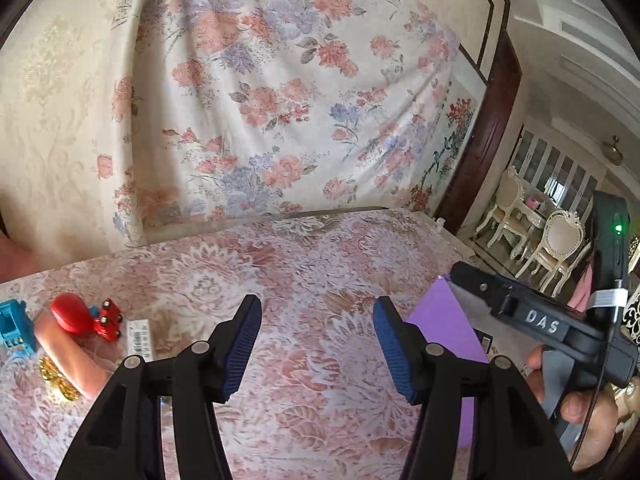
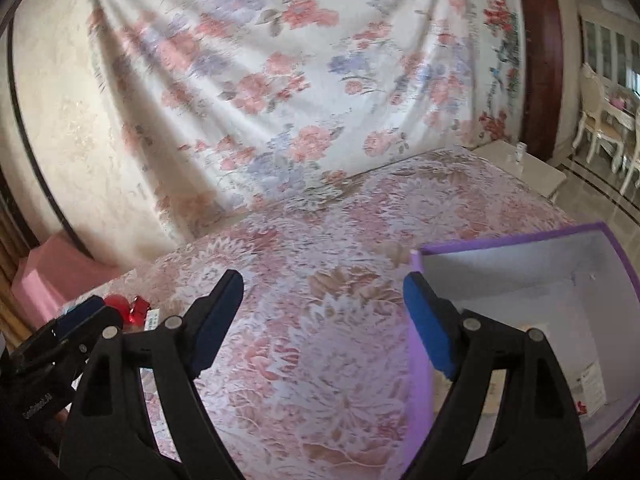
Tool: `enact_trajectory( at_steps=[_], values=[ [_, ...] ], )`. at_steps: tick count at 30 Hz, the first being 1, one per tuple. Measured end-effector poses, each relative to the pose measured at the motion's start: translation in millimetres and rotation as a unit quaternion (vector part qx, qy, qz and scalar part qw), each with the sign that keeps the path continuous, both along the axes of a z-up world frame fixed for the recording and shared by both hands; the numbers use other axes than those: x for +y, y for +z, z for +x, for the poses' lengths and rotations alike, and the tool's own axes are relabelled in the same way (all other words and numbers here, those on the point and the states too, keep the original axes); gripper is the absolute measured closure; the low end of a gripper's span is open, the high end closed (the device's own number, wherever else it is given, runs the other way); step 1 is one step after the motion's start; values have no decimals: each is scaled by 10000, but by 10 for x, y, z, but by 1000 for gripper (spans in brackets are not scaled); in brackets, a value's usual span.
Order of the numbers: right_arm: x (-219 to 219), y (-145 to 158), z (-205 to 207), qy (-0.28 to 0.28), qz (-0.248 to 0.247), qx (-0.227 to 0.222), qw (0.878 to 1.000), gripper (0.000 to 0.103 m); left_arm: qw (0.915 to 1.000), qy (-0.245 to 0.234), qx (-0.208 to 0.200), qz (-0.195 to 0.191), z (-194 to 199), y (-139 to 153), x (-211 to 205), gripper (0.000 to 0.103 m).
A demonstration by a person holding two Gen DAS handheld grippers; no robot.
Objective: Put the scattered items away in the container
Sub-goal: 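Withdraw both open tools from the purple box back toward the table, then grasp the blue-white medicine box with right tool while left tool reaches pink soap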
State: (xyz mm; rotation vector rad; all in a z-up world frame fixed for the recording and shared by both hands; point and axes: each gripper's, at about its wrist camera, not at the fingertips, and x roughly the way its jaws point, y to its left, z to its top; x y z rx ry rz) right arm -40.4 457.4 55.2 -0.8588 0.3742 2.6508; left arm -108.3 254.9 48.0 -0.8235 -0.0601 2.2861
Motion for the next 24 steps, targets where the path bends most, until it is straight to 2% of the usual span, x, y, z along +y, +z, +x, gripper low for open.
enact_trajectory(
  at_steps=[5, 6, 11, 18, 24],
  values=[
    [-352, 13, -243, 363, 211, -92, 9991, 19, 9989, 465, -92, -7, -243, -10, -279, 42],
    [-408, 0, -294, 431, 211, -104, 9988, 19, 9977, 662, -115, -28, -308, -22, -358, 42],
    [-622, -176, -578, 700, 105, -291, 9971, 19, 9939, 1043, -317, -156, -580, -129, -580, 41],
    [-851, -455, -885, 985, -32, -566, 9935, 19, 9890, 1307, -628, -278, -782, -301, -743, 41],
    [-1013, -560, -1018, 1174, -99, -645, 9909, 19, 9842, 1548, -803, -317, -928, -412, -891, 41]
  ],
)
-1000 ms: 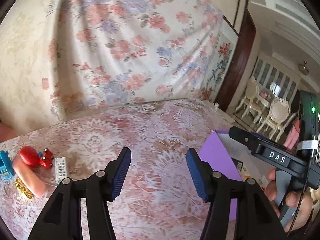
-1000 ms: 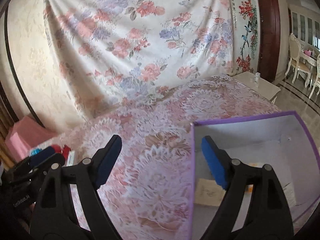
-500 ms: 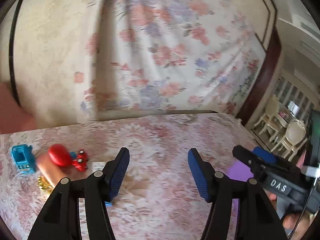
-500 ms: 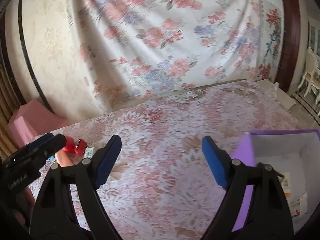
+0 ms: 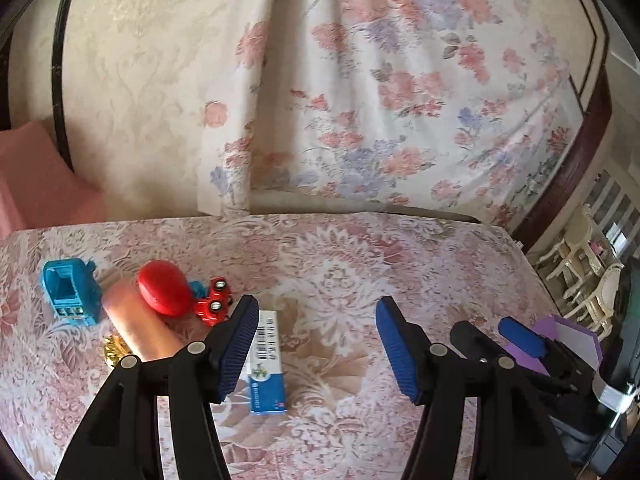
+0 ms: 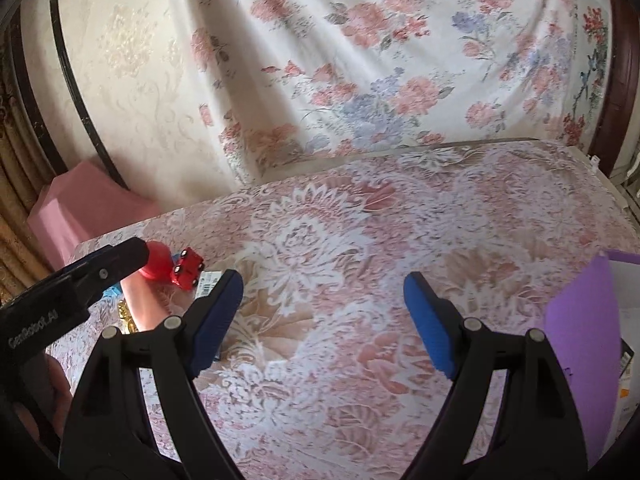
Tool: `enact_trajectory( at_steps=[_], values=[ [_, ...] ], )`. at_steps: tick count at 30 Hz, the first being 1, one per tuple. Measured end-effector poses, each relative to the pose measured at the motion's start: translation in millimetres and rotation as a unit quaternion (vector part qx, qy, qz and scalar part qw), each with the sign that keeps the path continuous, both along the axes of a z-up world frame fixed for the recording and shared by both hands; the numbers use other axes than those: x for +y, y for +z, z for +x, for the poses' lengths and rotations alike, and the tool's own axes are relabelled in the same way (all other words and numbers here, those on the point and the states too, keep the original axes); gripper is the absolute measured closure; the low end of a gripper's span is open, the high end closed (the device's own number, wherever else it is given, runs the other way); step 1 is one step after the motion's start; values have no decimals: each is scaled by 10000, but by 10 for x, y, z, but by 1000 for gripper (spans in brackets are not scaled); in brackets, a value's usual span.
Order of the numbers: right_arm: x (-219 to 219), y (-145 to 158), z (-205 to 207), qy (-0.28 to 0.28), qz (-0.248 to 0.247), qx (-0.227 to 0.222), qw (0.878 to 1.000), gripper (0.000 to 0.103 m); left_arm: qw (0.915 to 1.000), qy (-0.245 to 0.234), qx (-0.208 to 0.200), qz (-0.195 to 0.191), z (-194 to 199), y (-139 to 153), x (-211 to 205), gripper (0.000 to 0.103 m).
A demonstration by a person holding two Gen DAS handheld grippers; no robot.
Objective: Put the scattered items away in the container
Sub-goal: 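Grasp the blue-white medicine box with right tool while left tool reaches pink soap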
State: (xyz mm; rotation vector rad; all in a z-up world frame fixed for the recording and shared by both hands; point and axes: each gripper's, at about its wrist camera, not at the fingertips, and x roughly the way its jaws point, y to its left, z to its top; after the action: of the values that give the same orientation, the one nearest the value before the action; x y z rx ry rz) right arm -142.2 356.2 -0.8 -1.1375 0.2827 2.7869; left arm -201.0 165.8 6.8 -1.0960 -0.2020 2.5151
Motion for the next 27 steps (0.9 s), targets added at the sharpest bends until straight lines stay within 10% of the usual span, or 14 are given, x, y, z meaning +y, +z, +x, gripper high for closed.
enact_trajectory(
  at_steps=[27],
  values=[
    [-1052, -928, -533, 832, 222, -970, 9915, 19, 9759, 1375, -1675, 258, -667, -972, -1254, 41]
  ],
)
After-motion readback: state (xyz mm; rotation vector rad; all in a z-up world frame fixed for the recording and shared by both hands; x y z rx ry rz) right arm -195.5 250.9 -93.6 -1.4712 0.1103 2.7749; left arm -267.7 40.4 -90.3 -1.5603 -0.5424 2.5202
